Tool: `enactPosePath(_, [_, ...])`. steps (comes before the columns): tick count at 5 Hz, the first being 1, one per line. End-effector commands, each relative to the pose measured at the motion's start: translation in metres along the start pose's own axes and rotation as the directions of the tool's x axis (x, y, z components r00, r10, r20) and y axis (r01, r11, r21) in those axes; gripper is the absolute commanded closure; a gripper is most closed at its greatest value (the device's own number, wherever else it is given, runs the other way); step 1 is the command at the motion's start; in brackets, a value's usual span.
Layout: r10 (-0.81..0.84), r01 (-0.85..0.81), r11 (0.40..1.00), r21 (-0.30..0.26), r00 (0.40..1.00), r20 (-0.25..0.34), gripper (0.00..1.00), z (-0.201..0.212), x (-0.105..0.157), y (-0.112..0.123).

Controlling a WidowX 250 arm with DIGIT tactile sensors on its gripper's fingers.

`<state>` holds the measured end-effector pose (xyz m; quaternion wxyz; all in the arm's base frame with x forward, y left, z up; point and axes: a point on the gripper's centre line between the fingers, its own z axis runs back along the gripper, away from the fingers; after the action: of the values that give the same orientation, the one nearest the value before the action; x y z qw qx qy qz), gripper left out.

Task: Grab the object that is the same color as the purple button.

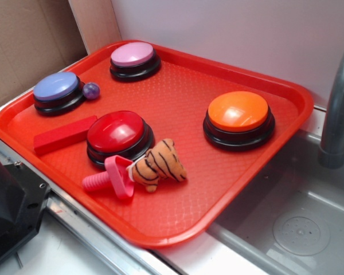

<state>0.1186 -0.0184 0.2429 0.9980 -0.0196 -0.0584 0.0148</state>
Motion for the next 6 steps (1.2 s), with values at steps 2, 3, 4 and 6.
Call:
enactPosePath(2, [-0.129, 0.129, 0.992, 0.015, 0.992, 0.006, 0.0, -0.014, 0.014, 0.011])
enactPosePath(3, [-0.265, 0.265, 0.964, 0.021, 0.964, 0.006, 0.0, -0.031, 0.024, 0.025])
enactPosePath(4, [-0.388, 0.388, 0.922, 0.015, 0.922, 0.003, 0.0, -0.05, 0.036, 0.037])
enactPosePath(6, [-0.583, 0.584, 0.811, -0.031, 0.811, 0.043, 0.0, -0.091, 0.061, 0.062])
